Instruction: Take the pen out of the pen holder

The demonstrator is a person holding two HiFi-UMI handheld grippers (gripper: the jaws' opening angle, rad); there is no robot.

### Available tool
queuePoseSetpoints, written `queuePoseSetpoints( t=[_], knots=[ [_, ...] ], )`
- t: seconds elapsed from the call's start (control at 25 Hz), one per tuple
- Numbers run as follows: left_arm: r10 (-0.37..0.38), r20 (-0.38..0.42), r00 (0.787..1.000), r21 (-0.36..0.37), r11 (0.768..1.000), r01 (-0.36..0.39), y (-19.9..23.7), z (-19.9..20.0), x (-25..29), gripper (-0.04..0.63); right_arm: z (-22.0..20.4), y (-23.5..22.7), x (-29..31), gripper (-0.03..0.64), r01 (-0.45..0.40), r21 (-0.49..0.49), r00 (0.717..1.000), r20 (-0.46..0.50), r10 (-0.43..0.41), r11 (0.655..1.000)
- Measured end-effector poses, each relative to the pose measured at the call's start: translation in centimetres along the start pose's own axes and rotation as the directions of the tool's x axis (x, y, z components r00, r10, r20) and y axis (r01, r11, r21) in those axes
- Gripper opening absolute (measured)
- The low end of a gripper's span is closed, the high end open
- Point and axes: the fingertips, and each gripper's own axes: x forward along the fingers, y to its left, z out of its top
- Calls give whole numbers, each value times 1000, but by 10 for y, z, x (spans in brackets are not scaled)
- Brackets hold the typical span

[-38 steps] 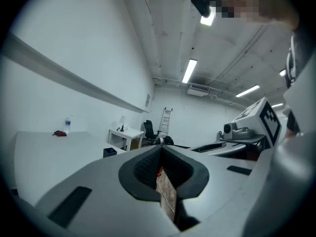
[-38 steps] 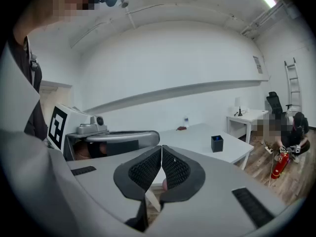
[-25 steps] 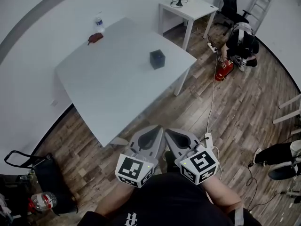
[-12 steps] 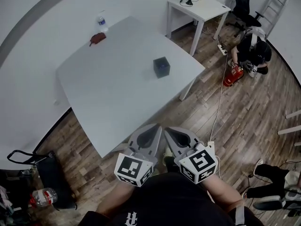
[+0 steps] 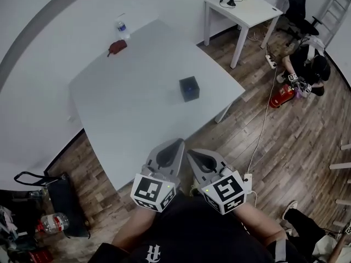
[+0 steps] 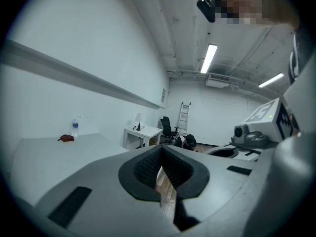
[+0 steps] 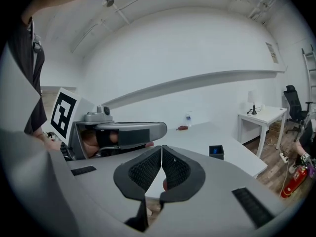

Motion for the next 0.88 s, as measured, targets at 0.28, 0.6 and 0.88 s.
queuePoseSetpoints(
  t=[0.28,0.6,0.88],
  knots=[
    [-5,-12,1000,4,1000,5,16,3,40,6,-3,-25,13,15,7,14,1000,-12,-7,1000],
    [-9,-40,999,-1,1000,9,46,-4,83,6,-4,-56,43,15,31,44,999,-46,-29,999],
    [-16,-94,995,2,1000,17,85,-27,132,6,-14,-88,78,15,62,96,992,-113,-51,993]
  ],
)
